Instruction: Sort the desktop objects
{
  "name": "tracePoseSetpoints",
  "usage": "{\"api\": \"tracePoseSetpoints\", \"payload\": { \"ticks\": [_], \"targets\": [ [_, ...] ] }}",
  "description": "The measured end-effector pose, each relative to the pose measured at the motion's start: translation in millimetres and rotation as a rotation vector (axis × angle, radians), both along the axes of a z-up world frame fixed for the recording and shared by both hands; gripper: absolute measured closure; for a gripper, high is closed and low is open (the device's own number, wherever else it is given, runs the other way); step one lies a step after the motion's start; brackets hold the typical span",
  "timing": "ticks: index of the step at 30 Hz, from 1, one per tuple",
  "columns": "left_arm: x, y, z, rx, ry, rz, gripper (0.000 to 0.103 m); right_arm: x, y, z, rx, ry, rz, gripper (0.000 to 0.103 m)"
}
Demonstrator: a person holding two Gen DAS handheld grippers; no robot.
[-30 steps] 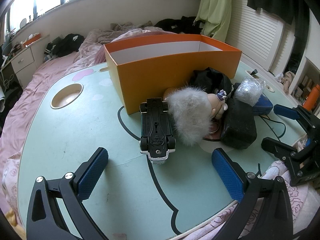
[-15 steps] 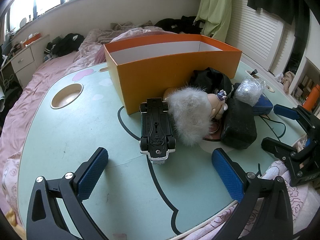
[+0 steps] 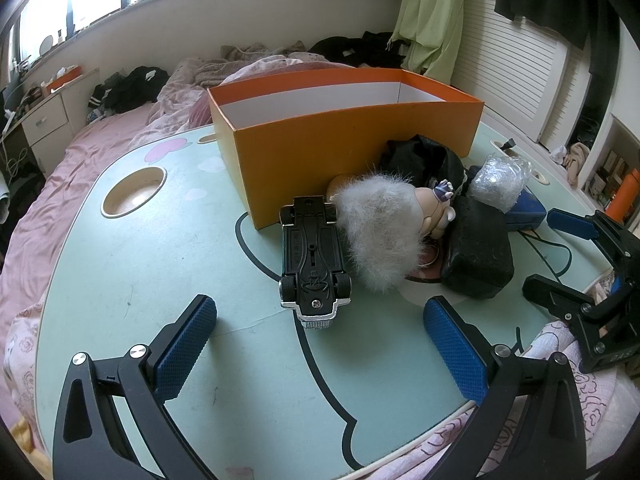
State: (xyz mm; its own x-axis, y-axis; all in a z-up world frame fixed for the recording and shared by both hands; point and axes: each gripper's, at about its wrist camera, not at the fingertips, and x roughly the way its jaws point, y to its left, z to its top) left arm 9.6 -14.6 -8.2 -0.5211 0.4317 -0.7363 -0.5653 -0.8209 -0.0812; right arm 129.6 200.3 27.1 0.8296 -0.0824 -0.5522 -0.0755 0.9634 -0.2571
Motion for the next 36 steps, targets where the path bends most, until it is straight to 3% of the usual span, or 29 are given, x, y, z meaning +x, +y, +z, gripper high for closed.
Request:
{"api": "tracePoseSetpoints", "payload": {
  "ticks": [24,28,32,35,36],
  "targets": [
    [0.6,-5.9,3.8,0.0,0.01,0.026,0.001,-0.2,-0.6,0.4,-0.004,-0.006,0.035,0.0],
    [4.5,-10.5,27.3,0.022,0.05,0.034,0.012,-0.2,-1.0,0.2,-0.004,-0.006,0.037,0.0],
    [-6.4,-5.3,68.5,0.037,0.089,-0.008,0.013,-0.2,-1.1,0.1,-0.003,-0.007,0.041,0.0],
    [-37.2,5.2,100.8,0.067,0.036,-0.044,0.023,0.6,0.6,0.6,-0.003,-0.007,0.043,0.0],
    [-50.1,10.8,107.1,0.072,-0.006,-0.059,0.023,0.8,0.6,0.8,-0.007,-0.012,0.102,0.0]
  ]
}}
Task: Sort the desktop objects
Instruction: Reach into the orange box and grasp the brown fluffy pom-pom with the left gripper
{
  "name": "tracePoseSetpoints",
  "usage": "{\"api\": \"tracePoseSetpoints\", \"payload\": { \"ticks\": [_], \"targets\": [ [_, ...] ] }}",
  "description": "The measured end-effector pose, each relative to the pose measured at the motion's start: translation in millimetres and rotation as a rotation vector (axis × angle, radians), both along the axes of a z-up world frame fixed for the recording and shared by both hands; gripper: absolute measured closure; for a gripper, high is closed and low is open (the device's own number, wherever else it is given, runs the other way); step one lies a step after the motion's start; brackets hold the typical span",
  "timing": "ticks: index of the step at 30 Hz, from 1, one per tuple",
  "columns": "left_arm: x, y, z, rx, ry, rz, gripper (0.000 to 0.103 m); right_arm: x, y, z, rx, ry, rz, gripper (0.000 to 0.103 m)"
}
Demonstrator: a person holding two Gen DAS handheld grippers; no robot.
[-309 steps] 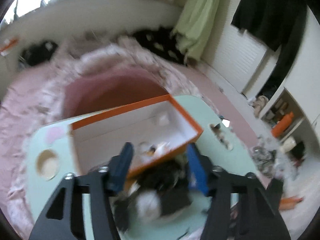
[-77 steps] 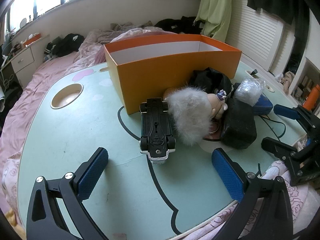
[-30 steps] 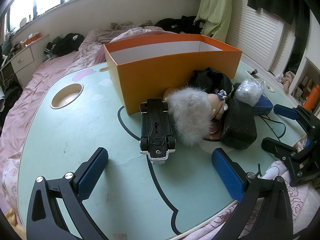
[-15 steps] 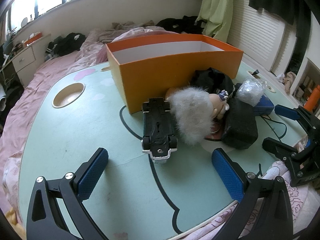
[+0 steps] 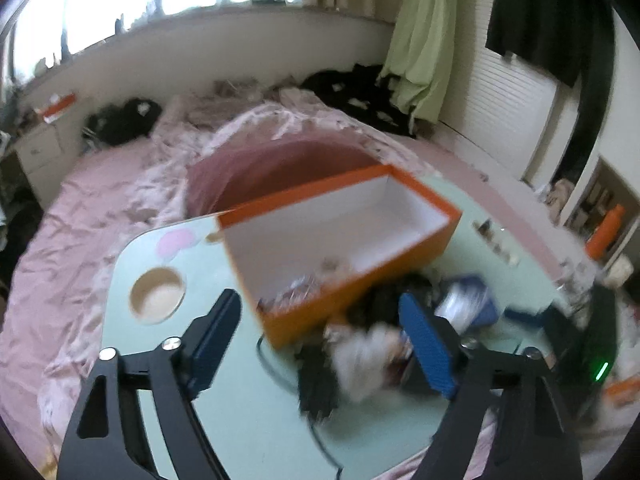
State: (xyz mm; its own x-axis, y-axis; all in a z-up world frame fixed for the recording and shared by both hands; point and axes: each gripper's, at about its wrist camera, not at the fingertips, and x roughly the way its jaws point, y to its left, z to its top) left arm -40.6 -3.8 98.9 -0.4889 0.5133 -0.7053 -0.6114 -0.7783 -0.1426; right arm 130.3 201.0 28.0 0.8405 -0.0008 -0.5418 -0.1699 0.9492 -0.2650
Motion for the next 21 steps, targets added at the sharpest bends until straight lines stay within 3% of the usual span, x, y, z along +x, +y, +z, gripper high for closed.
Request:
{"api": "tracePoseSetpoints", "payload": {
  "ticks": [4,10,13,16,17,21],
  "targets": [
    [-43.7,28.2,0.2,-0.034,-0.167,-0.052,0.035,0.0,-0.1,-0.1,0.0,0.0,0.002,0.0],
    [-89.2,70.9,-38.6,-0.142,-0.395,-0.059,0.036,0.5,1.2,0.3,0.0,-0.001,0.008,0.0],
    [-99.9,85.5,-55.5,-0.212,-0.413,-0.032,0.039,1.1,1.3,-0.1,0.0,-0.001,0.01,0.0],
    [-108.6,96.5,-78.6,-0.281,-0.459,-0.013,0.072,0.6,0.8,0.0,0.0,-0.001,0.012,0.0],
    [-110.8,98.0,-86.5,-0.273,-0.488,-0.019,0.073,0.6,0.8,-0.1,0.0,-0.001,0.013,0.0],
    [-106.4,92.1,-84.8,-0.246,-0.461,-0.039,0.074,0.6,0.6,-0.3,0.0,-0.001,0.017,0.0]
  ]
}}
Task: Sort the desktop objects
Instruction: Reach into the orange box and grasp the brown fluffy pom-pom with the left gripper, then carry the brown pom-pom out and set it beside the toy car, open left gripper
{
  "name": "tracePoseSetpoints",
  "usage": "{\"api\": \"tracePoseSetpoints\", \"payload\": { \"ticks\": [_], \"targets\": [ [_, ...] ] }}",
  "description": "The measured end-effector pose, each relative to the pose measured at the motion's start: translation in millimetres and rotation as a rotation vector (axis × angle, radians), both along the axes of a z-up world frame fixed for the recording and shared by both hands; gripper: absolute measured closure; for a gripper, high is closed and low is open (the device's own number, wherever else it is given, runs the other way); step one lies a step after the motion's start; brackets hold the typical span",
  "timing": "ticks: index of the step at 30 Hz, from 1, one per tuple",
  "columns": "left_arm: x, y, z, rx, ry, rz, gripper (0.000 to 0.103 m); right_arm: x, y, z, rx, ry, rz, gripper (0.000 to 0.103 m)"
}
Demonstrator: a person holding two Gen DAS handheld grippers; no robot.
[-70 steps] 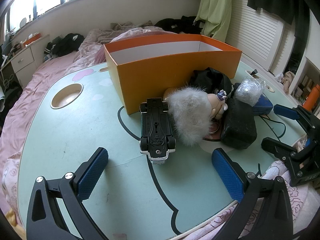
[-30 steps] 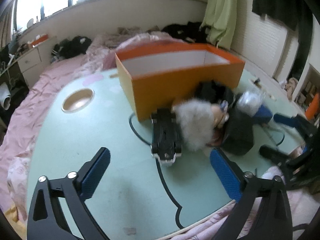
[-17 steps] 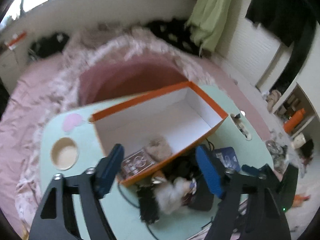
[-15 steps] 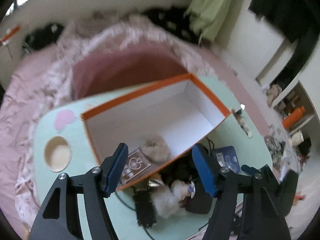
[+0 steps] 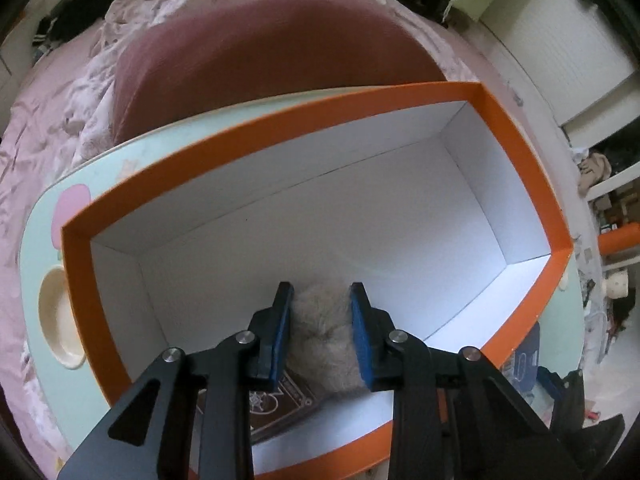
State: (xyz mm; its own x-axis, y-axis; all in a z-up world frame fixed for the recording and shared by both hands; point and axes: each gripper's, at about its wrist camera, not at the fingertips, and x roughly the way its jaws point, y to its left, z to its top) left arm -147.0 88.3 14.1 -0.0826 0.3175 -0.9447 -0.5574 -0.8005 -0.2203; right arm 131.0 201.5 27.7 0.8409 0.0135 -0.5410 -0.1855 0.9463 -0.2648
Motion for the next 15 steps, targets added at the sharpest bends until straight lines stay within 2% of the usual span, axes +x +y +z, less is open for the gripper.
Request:
{"api": "tracePoseSetpoints", "payload": {
  "ticks": [4,9,12,15],
  "targets": [
    [5.5,-14.4,12.5,0.073,0.024,0.007,0.077,-0.1,-0.3,-0.2,0.0,-0.001,0.002,0.0],
    [37.3,-42.7,72.5,0.251,0.143,0.001,0.077,0.0,-0.6,-0.5,-0.001,-0.001,0.027,0.0],
    [66.8,-60.4,107.0,0.358,0.19,-0.041,0.077,0.1,-0.9,-0.6,-0.001,-0.001,0.029,0.0],
    [88.2,-70.8,112.8,0.39,0.187,-0.075,0.077,0.1,-1.1,-0.7,-0.001,0.0,0.061,0.0]
  ]
}}
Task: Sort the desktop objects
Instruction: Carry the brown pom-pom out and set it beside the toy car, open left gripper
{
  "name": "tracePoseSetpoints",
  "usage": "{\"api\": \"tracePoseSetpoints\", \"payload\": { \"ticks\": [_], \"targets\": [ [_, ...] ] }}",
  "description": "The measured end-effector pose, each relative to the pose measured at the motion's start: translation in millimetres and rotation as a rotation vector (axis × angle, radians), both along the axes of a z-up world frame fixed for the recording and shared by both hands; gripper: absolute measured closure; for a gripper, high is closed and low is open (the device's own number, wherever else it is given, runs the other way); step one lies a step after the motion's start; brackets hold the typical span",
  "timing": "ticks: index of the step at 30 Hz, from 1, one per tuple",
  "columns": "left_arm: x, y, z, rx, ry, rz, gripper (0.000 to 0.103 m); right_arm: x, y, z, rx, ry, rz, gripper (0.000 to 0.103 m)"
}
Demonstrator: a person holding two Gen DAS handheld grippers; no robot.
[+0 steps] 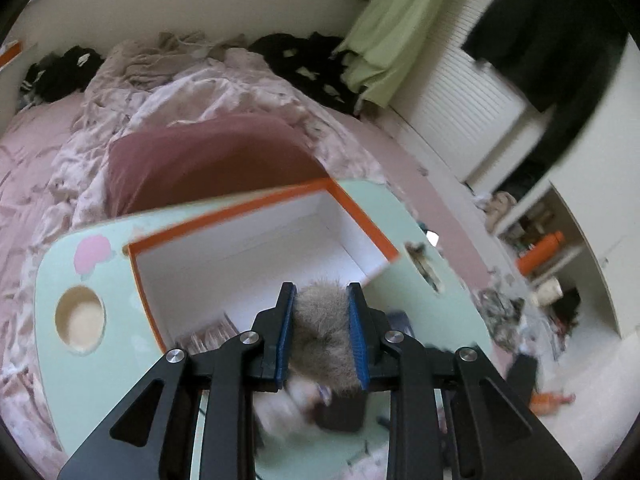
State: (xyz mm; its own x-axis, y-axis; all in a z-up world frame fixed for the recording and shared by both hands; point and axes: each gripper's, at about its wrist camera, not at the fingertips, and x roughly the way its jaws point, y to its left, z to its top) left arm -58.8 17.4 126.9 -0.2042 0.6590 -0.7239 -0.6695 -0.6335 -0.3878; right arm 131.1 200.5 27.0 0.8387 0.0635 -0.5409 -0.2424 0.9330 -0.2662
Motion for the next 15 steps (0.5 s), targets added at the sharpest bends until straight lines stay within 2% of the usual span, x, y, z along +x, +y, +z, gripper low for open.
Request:
{"api": "tracePoseSetpoints", "payload": {
  "ticks": [4,6,11,15],
  "targets": [
    [17.5,4.2,-21.7,-0.018,-0.041,-0.062,0.074,0.1,-0.5,-0.2,0.0,0.0,0.002,0.0],
    [26.1,0.8,-29.7,-0.021,0.021,-0.069,0.074,0.4,-0.2,-0.5,0.0,0.0,0.004,0.0],
    [28.4,-26.4,-26.7,0.014,0.139,0.043,0.043,0.2,-0.6,-0.5,0.0,0.0,0.007,0.0],
    [36.3,-52.7,-30.6,-0.027,0.198,0.12,0.038,0.5,-0.8,-0.8,0.0,0.0,0.01,0.0]
  ]
}}
